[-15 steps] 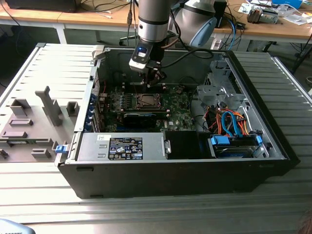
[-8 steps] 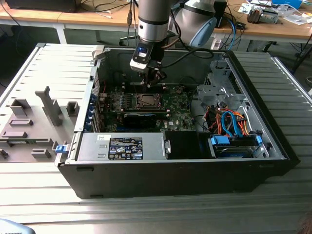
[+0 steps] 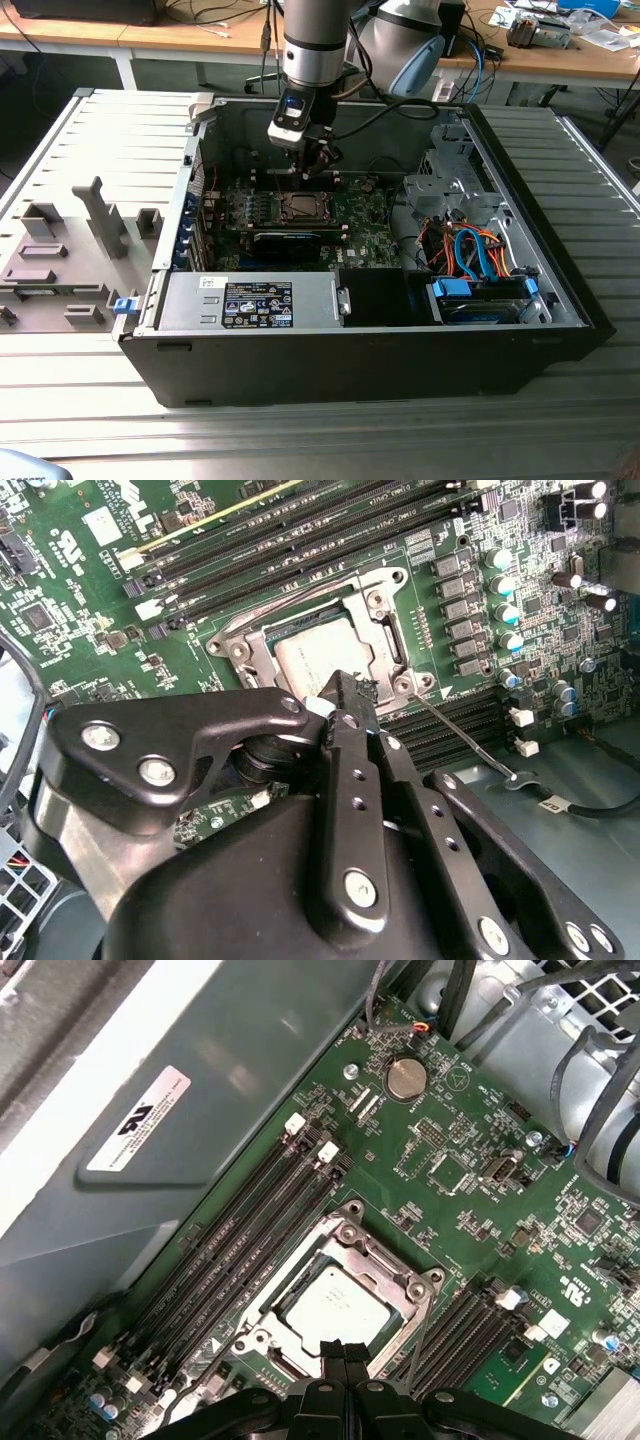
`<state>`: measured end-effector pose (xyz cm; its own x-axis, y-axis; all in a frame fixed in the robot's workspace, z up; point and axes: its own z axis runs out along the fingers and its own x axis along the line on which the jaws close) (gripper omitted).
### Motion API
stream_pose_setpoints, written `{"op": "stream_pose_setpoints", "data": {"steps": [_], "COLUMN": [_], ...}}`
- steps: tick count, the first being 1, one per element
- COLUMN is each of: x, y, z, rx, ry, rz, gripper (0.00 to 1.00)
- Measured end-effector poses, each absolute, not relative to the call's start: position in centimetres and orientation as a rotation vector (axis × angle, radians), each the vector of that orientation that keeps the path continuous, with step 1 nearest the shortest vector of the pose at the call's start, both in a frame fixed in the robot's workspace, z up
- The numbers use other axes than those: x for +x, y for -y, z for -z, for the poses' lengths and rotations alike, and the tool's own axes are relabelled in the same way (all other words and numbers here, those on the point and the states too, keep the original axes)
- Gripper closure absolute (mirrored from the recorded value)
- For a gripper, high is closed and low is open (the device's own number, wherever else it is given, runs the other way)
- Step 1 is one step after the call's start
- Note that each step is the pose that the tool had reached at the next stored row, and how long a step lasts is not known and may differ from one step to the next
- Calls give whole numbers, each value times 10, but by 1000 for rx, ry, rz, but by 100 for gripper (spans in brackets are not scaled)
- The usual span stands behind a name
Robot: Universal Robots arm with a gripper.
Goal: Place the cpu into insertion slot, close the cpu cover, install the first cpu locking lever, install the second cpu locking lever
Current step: 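Install the first cpu locking lever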
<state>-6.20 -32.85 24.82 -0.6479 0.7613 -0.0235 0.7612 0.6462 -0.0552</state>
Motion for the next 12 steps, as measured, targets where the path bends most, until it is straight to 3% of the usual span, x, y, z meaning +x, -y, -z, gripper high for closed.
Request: {"op": "stream_pose_setpoints", "data": {"steps": [12], "x": [-62], "y": [329], "z": [-248], "rx": [-1254], "ry": [2878], "rz": [-94], "gripper": [89]}}
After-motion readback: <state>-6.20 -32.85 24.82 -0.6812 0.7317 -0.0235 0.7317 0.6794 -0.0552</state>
